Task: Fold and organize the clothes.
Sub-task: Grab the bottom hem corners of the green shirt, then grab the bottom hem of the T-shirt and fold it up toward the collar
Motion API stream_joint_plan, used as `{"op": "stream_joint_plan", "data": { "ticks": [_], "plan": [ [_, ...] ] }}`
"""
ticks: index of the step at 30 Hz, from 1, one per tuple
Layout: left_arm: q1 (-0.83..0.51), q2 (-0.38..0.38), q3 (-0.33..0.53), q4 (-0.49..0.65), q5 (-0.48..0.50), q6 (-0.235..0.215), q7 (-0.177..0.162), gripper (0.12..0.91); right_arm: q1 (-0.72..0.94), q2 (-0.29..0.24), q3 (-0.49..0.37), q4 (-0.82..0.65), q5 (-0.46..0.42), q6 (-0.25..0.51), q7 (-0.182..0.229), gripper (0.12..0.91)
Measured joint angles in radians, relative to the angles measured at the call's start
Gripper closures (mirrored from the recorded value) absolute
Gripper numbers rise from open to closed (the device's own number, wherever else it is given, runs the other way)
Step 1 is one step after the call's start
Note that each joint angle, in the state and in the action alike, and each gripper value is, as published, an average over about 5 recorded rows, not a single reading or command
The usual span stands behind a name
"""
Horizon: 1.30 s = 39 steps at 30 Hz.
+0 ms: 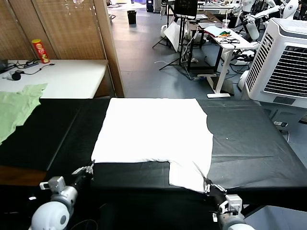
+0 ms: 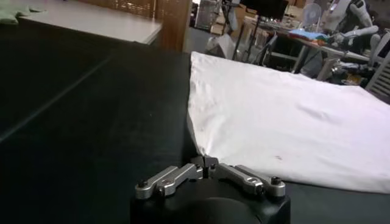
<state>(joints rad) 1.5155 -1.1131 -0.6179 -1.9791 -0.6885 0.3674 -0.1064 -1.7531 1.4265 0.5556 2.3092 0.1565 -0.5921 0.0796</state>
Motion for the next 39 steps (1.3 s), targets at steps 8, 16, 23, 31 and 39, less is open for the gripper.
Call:
{"op": "stream_joint_plan", "data": {
  "ticks": [8, 16, 23, 31, 39],
  "plan": [
    [0.114, -0.001, -0.038, -0.113, 0.004, 0.002, -0.035, 0.903, -0.136, 0.0, 0.021, 0.094, 0.001, -0.001, 0.02, 0.903],
    [0.254, -0.016, -0.088, -0.215, -0.019, -0.011, -0.038, 0.903, -0.101, -0.022, 0.066, 0.1, 0.071, 0.027, -0.007, 0.903],
    [0.223, -0.04, -0.088, -0.233, -0.037, -0.04, -0.053, 0.903, 0.054, -0.068, 0.088, 0.011, 0.139, 0.087, -0.036, 0.903],
    [0.085, -0.057, -0.051, -0.18, -0.012, -0.057, -0.053, 0.903, 0.274, -0.125, 0.045, -0.171, 0.146, 0.125, -0.044, 0.903],
    [-0.056, -0.065, -0.003, -0.076, 0.017, -0.063, -0.05, 0.903, 0.46, -0.16, -0.016, -0.34, 0.144, 0.132, -0.052, 0.903]
  ]
}}
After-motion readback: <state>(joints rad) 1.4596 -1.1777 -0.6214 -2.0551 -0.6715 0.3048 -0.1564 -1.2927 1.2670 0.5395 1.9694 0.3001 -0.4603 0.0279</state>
